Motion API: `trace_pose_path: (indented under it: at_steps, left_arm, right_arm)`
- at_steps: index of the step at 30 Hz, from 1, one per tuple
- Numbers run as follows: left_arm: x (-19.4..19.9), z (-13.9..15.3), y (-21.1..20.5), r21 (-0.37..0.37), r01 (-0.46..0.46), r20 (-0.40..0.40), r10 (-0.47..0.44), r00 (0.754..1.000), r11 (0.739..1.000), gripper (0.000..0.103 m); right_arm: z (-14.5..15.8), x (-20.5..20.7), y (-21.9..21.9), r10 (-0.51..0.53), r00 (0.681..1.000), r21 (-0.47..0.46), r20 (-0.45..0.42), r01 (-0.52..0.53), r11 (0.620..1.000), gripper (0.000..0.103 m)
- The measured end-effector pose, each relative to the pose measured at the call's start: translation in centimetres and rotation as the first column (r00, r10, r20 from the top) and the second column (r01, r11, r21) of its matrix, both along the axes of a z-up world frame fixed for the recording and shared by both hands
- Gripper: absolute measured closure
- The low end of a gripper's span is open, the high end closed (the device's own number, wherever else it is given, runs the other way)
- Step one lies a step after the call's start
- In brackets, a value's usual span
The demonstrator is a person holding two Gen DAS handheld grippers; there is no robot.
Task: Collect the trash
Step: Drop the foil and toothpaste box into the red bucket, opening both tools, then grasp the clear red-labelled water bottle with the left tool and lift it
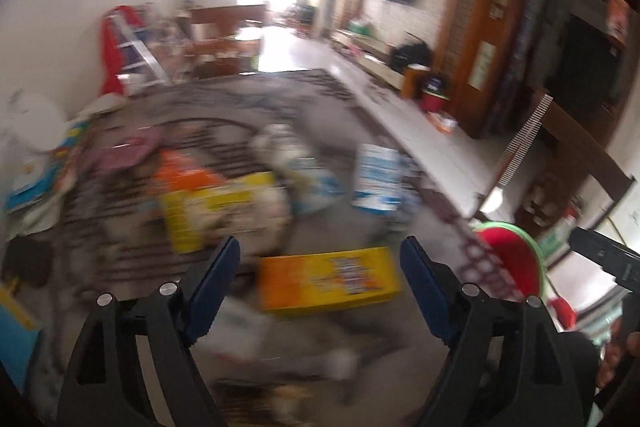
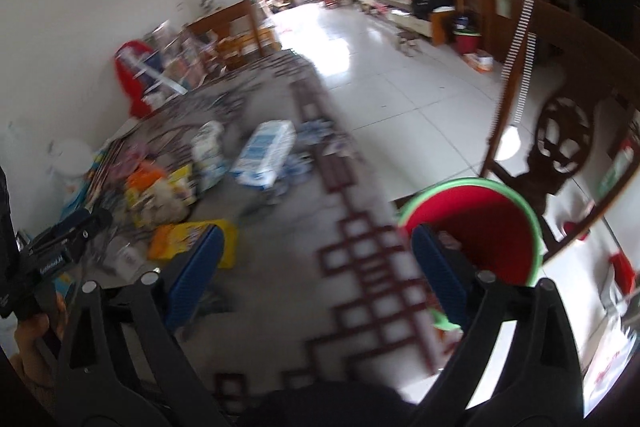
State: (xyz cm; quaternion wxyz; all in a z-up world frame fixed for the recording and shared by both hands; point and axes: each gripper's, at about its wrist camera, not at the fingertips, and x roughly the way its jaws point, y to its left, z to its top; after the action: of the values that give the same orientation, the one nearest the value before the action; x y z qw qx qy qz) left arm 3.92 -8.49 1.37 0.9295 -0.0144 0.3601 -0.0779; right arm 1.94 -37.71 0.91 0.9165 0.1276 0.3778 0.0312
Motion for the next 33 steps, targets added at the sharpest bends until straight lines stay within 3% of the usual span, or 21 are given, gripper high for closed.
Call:
trace_pose_path:
  at_steps: [2, 5, 8, 9, 12, 16, 19, 21, 24, 27, 33]
  left_arm:
    - [-0.4, -0.6, 3.6, -0.011, -0.052, -0.009, 0.052, 0.999, 0.999, 0.025]
    - [-0.7, -1.8, 7.8, -0.048, -0.054, -0.058, 0.051, 0.997, 0.997, 0.025]
    - [-0.5, -3.3, 9.5, -0.016, -0.04, -0.128, 0.038, 0.991, 0.999, 0.025]
    - [-0.3, -4.1, 10.1, -0.038, -0.048, -0.164, 0.041, 0.986, 0.998, 0.025]
    - [0.0, -5.8, 10.5, -0.18, -0.082, -0.243, 0.036, 0.969, 0.98, 0.024]
    - [0.9, -8.8, 9.2, -0.268, -0.235, -0.342, 0.136, 0.93, 0.934, 0.025]
    - [2.0, -10.5, 7.9, -0.252, -0.299, -0.401, 0.182, 0.898, 0.92, 0.025]
    - [2.7, -11.3, 6.8, -0.229, -0.292, -0.418, 0.177, 0.891, 0.929, 0.025]
    - [3.3, -11.9, 5.2, -0.23, -0.261, -0.404, 0.152, 0.902, 0.938, 0.028]
    - [3.5, -11.4, 5.0, -0.236, -0.229, -0.38, 0.127, 0.916, 0.944, 0.05]
    - [4.0, -11.0, 7.2, -0.24, -0.202, -0.389, 0.096, 0.916, 0.95, 0.053]
  right_arm:
    - [0.0, 0.3, 1.8, 0.034, 0.999, -0.025, 0.0, -0.034, 0.999, 0.009]
    - [-0.3, 0.9, 3.6, 0.071, 0.997, -0.014, -0.011, -0.072, 0.997, 0.008]
    - [-1.0, 1.3, 4.8, 0.073, 0.996, -0.048, -0.045, -0.075, 0.996, 0.008]
    - [-1.0, 1.3, 5.1, 0.073, 0.996, -0.064, -0.043, -0.076, 0.995, 0.008]
    - [-1.1, 1.5, 5.7, 0.075, 0.996, -0.072, -0.05, -0.079, 0.994, 0.008]
    - [-1.3, 1.6, 5.5, 0.07, 0.996, -0.068, -0.059, -0.074, 0.995, 0.008]
    - [-1.5, 1.8, 5.4, 0.073, 0.995, -0.057, -0.064, -0.077, 0.995, 0.008]
    - [-1.5, 1.8, 5.4, 0.076, 0.995, -0.052, -0.064, -0.079, 0.996, 0.008]
    - [-1.6, 1.9, 5.4, 0.087, 0.994, -0.047, -0.066, -0.09, 0.995, 0.008]
    - [-1.6, 1.8, 5.3, 0.096, 0.993, -0.027, -0.062, -0.097, 0.995, 0.008]
    - [-1.8, 2.0, 4.8, 0.099, 0.993, 0.02, -0.064, -0.098, 0.995, 0.008]
